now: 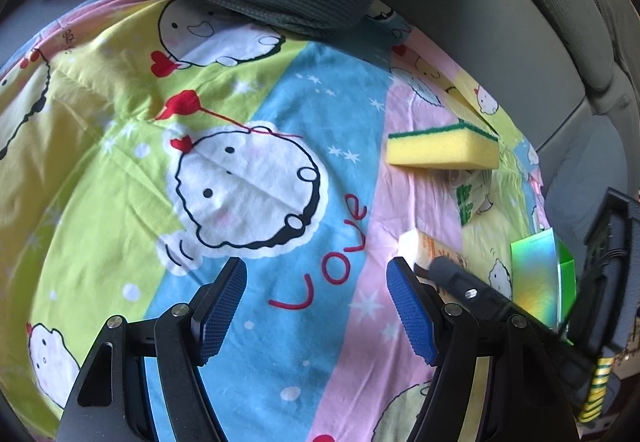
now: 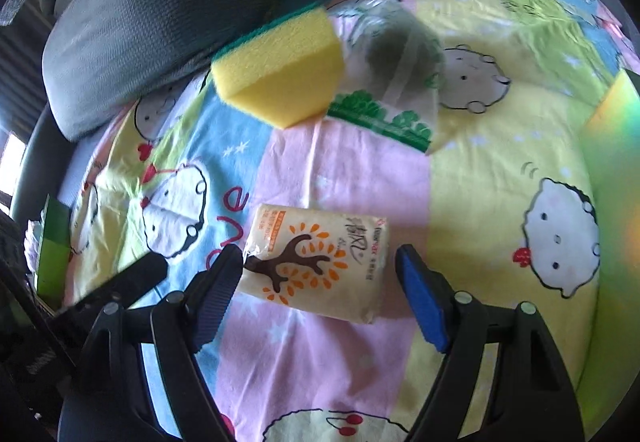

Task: Organize objects
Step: 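Move the right gripper back to the white tree-printed tissue pack, then grasp the white tissue pack with the right gripper and lift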

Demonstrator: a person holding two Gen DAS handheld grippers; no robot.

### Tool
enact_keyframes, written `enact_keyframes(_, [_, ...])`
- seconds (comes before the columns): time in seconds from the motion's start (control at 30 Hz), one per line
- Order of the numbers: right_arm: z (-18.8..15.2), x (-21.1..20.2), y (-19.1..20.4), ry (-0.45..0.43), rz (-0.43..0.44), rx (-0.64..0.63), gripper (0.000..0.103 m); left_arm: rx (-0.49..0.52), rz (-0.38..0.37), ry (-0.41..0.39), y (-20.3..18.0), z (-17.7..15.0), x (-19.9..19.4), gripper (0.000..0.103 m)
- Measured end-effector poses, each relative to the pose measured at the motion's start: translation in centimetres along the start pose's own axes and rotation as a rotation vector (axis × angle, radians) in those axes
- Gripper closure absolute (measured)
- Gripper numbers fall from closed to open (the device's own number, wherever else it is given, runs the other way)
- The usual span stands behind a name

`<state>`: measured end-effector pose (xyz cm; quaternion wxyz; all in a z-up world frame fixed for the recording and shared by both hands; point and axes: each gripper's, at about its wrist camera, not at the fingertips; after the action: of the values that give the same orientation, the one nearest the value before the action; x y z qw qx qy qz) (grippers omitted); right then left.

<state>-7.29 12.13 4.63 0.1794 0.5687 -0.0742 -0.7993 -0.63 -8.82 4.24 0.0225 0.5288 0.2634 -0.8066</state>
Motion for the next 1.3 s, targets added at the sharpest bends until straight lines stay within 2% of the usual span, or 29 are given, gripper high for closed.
enact_keyframes(0.23, [-0.1,-2.0,-1.1,-0.056,0.025,0.081,0.025,0.029,0.015,0.046,-0.8,-0.4,1.0,0.03])
enact_keyframes(0.4, [-0.2,-2.2,-1.4,-0.062,0.063,0.13,0.025,0.049,-0.03,0.06,-1.7,-0.7,1.5,0.03])
enact_keyframes(0.6, [-0.3,-2.4,-2.2,-0.071,0.099,0.178,0.043,0.091,-0.082,0.082,-3.2,-0.9,2.4,0.03])
enact_keyframes(0.8, [-0.2,-2.2,-2.7,-0.072,0.123,0.218,0.054,0.126,-0.143,0.066,-4.4,-1.3,2.8,0.03])
enact_keyframes(1.0, [-0.1,-1.2,-3.1,-0.042,0.121,0.233,0.055,0.174,-0.176,0.052,-5.6,-1.4,3.5,0.03])
enact_keyframes(1.03, [-0.1,-1.0,-3.2,-0.036,0.123,0.236,0.055,0.178,-0.185,0.058,-5.6,-1.4,3.7,0.033])
enact_keyframes(1.1, [-0.1,-0.7,-3.4,-0.027,0.13,0.242,0.056,0.184,-0.202,0.07,-5.8,-1.4,4.0,0.045])
enact_keyframes(1.17, [-0.1,-0.4,-3.5,-0.015,0.138,0.248,0.057,0.188,-0.209,0.081,-6.0,-1.4,4.4,0.05])
enact_keyframes(1.3, [-0.1,0.2,-3.5,0.011,0.15,0.249,0.06,0.212,-0.195,0.077,-6.5,-1.6,4.5,0.054])
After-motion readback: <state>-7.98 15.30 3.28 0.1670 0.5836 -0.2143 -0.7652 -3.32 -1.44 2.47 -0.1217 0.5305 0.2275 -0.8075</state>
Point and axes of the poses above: each gripper's, at about its wrist camera, not at the fingertips, and x roughly the way its jaws point, y to its left, z to its top, and after that the axes turned 3 degrees about y, right-handed
